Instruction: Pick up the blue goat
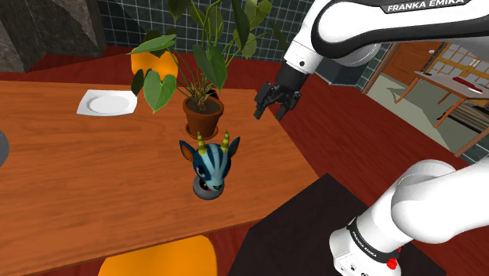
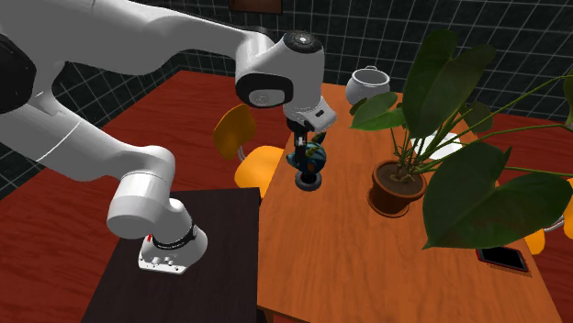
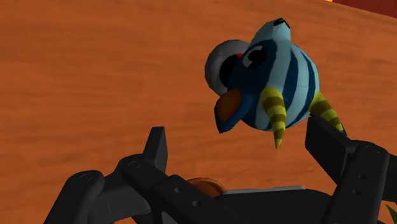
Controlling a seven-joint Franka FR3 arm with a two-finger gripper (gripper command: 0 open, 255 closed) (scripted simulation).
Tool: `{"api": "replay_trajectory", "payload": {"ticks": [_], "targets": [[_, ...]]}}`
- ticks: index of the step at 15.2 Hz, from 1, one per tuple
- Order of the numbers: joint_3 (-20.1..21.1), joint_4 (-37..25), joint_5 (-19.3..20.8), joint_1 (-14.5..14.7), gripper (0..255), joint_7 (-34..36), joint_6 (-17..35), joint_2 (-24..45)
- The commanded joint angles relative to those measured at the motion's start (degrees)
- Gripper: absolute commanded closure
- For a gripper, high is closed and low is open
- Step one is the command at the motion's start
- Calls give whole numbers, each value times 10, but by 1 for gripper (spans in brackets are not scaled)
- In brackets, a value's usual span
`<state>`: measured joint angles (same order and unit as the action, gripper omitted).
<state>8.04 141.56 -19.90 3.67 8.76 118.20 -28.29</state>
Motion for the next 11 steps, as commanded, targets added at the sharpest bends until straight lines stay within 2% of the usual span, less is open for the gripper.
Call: {"api": "replay_trajectory", "payload": {"ticks": [1,8,11], "targets": [[12,-11,-19,5,0,17,39,41],[48,-71,-69,22,0,75,150,178],[52,-70,-76,25,0,74,173,198]]}}
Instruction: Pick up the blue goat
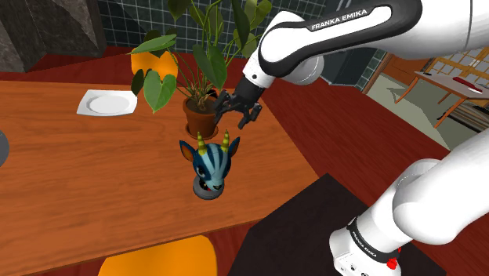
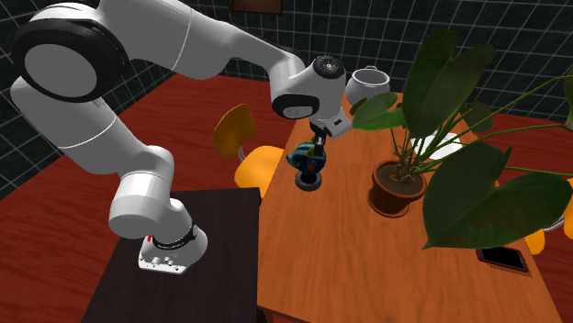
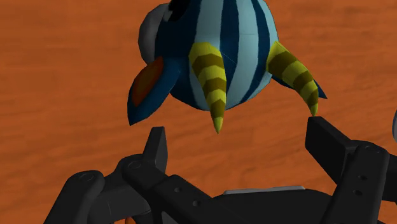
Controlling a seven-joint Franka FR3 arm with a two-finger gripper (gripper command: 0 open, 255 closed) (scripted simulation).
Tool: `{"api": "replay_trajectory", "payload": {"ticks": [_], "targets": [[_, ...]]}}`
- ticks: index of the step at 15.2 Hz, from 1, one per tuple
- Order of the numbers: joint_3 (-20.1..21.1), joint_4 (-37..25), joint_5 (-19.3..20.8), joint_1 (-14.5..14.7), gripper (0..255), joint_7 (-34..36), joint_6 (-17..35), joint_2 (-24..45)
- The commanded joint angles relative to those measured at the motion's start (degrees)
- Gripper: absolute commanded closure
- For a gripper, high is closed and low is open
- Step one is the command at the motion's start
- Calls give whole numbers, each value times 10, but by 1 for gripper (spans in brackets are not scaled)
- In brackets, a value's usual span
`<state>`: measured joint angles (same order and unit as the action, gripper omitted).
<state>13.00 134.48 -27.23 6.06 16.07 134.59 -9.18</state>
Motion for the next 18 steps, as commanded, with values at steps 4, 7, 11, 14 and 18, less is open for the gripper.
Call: {"api": "replay_trajectory", "payload": {"ticks": [4,7,11,14,18], "targets": [[4,14,-13,4,0,-13,40,25],[4,19,-17,5,0,-18,52,33],[5,19,-17,6,255,-17,51,32],[5,19,-17,6,255,-18,51,32],[4,16,-14,5,255,-15,44,28]]}}
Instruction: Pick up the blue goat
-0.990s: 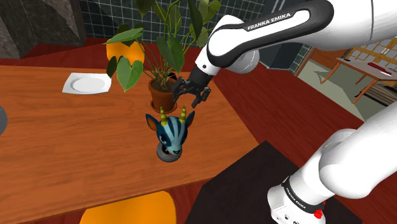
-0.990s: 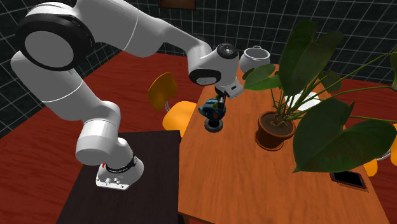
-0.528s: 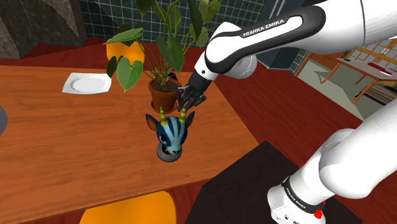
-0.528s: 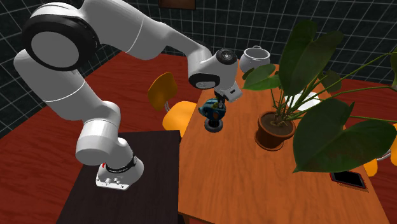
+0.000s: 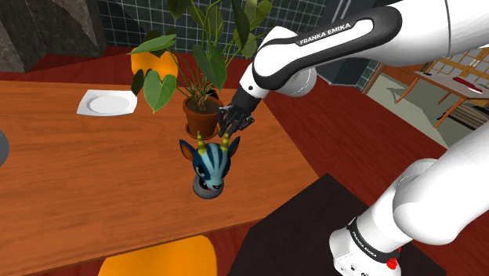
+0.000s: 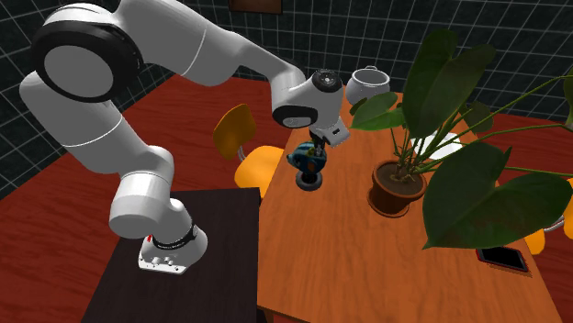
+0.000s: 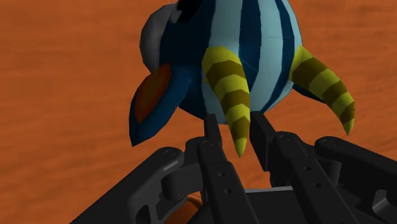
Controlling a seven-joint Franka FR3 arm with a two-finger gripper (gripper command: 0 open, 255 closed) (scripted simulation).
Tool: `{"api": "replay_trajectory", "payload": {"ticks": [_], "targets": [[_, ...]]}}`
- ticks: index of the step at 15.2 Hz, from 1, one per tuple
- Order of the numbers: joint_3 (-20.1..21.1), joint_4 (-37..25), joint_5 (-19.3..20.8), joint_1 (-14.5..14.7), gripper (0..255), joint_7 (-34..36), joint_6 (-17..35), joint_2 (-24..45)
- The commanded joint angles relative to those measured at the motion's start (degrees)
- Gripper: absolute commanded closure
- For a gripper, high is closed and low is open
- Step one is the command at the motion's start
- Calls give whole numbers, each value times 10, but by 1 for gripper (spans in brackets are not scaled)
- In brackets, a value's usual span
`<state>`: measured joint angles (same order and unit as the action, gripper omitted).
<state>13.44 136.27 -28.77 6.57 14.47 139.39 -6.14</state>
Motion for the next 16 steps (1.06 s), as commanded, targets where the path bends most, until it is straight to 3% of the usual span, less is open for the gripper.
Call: {"api": "replay_trajectory", "payload": {"ticks": [1,16], "targets": [[-1,-5,4,-1,255,5,-11,-7],[-7,-58,32,-9,255,45,-110,-57]]}}
